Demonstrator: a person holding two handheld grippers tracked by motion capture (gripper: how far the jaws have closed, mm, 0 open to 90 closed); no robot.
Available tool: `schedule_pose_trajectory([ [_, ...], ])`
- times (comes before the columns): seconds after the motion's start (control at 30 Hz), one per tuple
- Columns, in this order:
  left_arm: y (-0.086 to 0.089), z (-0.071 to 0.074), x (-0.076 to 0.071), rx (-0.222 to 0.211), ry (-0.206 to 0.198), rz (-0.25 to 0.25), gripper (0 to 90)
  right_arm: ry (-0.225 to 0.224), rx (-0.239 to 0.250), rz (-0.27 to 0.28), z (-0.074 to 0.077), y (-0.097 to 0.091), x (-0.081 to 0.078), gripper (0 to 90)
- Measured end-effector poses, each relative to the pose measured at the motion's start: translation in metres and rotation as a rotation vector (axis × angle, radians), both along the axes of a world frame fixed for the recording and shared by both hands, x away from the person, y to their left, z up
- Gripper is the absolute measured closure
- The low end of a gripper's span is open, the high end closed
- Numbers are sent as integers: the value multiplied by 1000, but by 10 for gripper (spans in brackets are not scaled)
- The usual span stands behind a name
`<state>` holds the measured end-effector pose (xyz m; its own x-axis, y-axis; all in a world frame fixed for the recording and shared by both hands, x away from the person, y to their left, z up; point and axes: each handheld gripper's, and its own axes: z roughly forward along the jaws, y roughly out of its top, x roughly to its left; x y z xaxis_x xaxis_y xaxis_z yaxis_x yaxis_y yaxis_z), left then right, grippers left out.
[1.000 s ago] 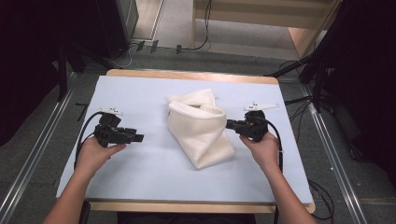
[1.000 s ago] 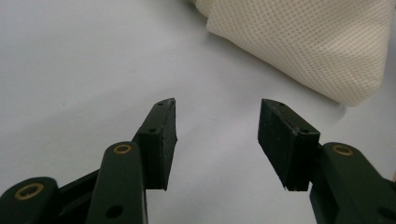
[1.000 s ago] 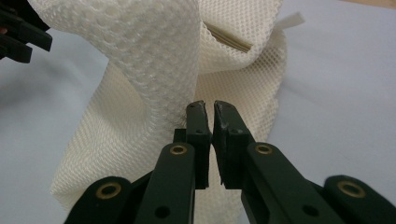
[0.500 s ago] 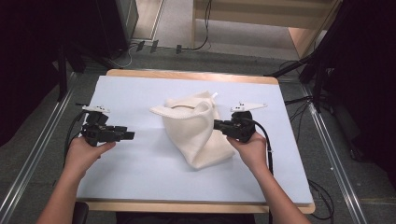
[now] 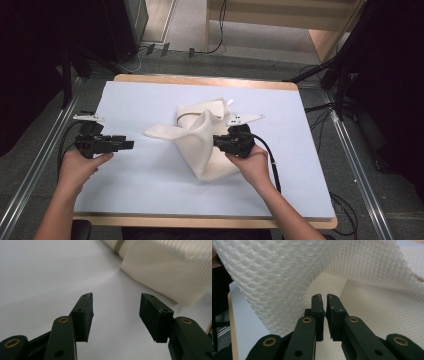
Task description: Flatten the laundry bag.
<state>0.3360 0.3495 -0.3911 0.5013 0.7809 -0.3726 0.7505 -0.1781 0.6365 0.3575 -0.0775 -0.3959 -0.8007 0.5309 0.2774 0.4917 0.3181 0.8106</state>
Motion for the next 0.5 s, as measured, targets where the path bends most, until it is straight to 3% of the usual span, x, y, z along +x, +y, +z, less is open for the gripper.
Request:
schedule_pose_trajectory([
  [0.17,12,1,-4,-11,-12,27,448,-23,-19,47,-9,19,-8,850],
  [0.3,17,2,-5,-15,-15,36,442,-14,-40,78,-15,30,-11,850],
  [0.4,22,2,-6,-22,-18,50,440,3,-96,120,-28,45,-17,850],
  [0.47,24,2,-7,-30,-20,54,440,2,-105,125,-30,47,-17,850],
  [0.5,27,4,-7,-35,-25,66,441,2,-135,133,-34,51,-18,850],
])
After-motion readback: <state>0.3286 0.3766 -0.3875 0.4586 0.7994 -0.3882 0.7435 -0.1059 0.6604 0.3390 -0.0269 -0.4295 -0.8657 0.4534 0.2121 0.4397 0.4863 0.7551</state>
